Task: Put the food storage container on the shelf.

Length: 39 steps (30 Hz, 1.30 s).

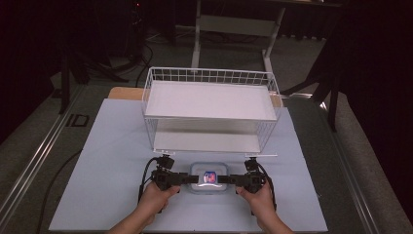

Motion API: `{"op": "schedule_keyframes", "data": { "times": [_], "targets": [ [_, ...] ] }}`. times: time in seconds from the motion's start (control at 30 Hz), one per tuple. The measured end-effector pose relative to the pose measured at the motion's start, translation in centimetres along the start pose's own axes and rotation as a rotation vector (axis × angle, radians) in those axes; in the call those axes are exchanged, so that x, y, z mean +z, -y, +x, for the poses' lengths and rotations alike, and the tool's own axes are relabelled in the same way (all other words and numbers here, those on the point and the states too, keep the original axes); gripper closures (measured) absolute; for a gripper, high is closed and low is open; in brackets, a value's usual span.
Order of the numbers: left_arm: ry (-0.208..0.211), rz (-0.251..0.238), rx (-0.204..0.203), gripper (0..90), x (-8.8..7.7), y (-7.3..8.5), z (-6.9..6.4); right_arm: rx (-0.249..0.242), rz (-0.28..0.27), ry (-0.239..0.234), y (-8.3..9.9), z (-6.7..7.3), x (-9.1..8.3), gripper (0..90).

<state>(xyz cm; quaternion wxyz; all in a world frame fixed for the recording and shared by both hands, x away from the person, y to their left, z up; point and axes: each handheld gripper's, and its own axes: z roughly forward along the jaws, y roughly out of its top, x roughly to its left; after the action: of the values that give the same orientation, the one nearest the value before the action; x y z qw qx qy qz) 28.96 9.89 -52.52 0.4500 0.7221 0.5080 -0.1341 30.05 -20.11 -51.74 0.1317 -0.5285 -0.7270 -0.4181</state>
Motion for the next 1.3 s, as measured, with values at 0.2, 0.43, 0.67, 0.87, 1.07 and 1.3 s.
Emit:
{"op": "schedule_keyframes", "data": {
  "times": [0.2,0.43,0.67,0.87,1.07,1.3],
  "targets": [
    [-0.033,-0.025,0.034,49.5,-0.2,0.8,-0.8,-0.063,-0.039,0.015,1.0,0.5,-0.3,43.6],
    [-0.07,-0.06,0.039,50.2,-0.4,1.5,-1.5,-0.076,-0.072,0.016,1.2,0.7,-0.3,43.6],
    [-0.056,-0.09,0.032,50.3,-0.8,1.1,-1.4,-0.085,-0.081,0.028,1.3,1.2,-0.4,43.7],
    [-0.055,-0.118,0.064,50.7,-1.8,-1.1,-1.6,-0.101,-0.111,0.027,-0.2,1.9,-0.8,44.0],
    [-0.068,-0.159,0.105,50.7,-3.0,-3.2,-2.7,-0.125,-0.167,0.023,-2.2,3.0,-1.7,44.0],
    [-0.074,-0.206,0.145,50.7,-3.6,-5.7,-2.8,-0.148,-0.226,0.02,-5.1,3.5,-2.2,43.9]
  ]
}}
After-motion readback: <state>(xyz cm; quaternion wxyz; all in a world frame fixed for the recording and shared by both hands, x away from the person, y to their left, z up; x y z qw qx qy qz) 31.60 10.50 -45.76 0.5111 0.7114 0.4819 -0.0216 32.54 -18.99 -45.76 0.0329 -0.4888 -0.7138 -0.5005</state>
